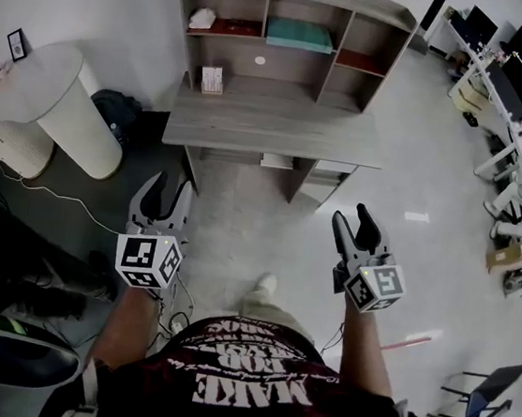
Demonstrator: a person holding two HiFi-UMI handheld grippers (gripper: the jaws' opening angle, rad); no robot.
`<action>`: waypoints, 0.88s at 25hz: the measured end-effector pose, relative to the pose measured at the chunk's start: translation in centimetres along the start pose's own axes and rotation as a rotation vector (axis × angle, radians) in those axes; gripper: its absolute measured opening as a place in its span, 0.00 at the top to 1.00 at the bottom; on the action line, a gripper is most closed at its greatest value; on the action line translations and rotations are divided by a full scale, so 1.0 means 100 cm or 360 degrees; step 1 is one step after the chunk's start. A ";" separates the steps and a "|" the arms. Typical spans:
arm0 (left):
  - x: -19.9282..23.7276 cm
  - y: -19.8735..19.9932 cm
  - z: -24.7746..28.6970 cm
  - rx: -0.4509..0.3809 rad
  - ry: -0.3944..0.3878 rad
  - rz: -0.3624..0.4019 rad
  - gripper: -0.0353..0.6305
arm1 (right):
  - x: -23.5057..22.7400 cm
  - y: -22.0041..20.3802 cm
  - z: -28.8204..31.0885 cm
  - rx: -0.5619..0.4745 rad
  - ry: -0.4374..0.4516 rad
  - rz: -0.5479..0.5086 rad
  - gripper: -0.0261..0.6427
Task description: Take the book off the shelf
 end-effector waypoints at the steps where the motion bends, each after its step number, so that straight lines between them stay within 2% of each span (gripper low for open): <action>1: 0.000 0.000 0.010 0.0002 -0.0002 -0.0001 0.68 | -0.006 0.000 0.007 0.0006 0.0000 0.0007 0.62; 7: -0.006 -0.004 0.070 0.0013 -0.0002 -0.0025 0.68 | -0.039 0.002 0.049 0.0042 0.0043 0.0032 0.61; 13: -0.019 -0.004 0.114 0.0014 -0.0016 -0.0010 0.68 | -0.080 0.005 0.072 0.0003 0.0049 0.0030 0.61; 22: -0.037 0.007 0.162 -0.0029 0.0059 0.0010 0.64 | -0.141 0.008 0.103 0.0011 0.0125 0.0014 0.59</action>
Point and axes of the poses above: the fingertips, and each gripper's own axes: z forward along the fingers, x to its left, y out of its top, the point moved 6 cm from there along -z, backward along the fingers, and after that the axes turned 5 degrees about -x, right-handed, at the moved point
